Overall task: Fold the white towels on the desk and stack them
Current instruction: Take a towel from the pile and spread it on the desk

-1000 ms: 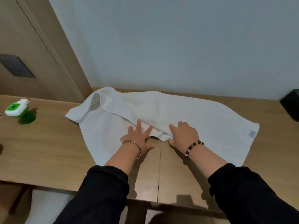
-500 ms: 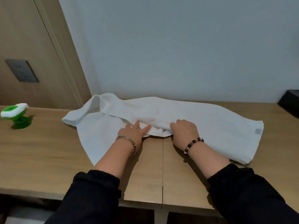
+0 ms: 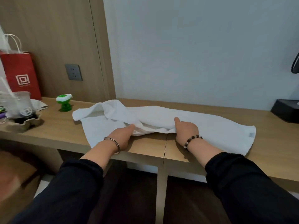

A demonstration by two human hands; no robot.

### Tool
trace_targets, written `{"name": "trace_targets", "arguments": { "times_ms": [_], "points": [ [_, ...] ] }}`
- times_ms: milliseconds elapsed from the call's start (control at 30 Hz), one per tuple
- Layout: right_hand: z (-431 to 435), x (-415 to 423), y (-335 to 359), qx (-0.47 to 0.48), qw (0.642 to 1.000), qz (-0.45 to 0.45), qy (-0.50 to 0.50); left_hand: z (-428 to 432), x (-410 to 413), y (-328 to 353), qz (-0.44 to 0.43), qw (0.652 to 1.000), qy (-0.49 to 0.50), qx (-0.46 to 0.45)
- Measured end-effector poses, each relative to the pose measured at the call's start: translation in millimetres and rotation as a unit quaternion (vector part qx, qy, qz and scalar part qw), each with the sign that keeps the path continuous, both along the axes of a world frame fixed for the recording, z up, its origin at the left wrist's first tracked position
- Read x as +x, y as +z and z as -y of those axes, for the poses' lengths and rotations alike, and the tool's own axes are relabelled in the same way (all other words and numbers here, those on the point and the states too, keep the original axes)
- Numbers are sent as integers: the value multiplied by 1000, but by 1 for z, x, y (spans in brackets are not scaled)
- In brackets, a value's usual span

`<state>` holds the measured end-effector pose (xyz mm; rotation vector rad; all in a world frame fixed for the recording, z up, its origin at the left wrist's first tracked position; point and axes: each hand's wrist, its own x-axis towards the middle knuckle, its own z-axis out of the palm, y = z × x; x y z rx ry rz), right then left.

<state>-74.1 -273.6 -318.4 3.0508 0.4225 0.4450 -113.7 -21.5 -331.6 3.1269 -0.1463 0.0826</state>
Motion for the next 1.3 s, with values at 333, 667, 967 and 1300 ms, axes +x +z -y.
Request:
{"name": "trace_targets", "arguments": {
  "times_ms": [333, 667, 967, 1300],
  "points": [
    [44, -4, 93, -15, 996, 35, -87, -46, -46, 25, 200, 972, 86, -86],
    [85, 61, 43, -31, 993, -30, -109, 27, -16, 13, 70, 996, 54, 5],
    [86, 41, -30, 10, 979, -203, 5, 99, 3, -30, -46, 997, 47, -38],
    [72, 88, -3, 183, 973, -140, -23, 103, 6, -31, 7, 999, -41, -22]
  ]
}}
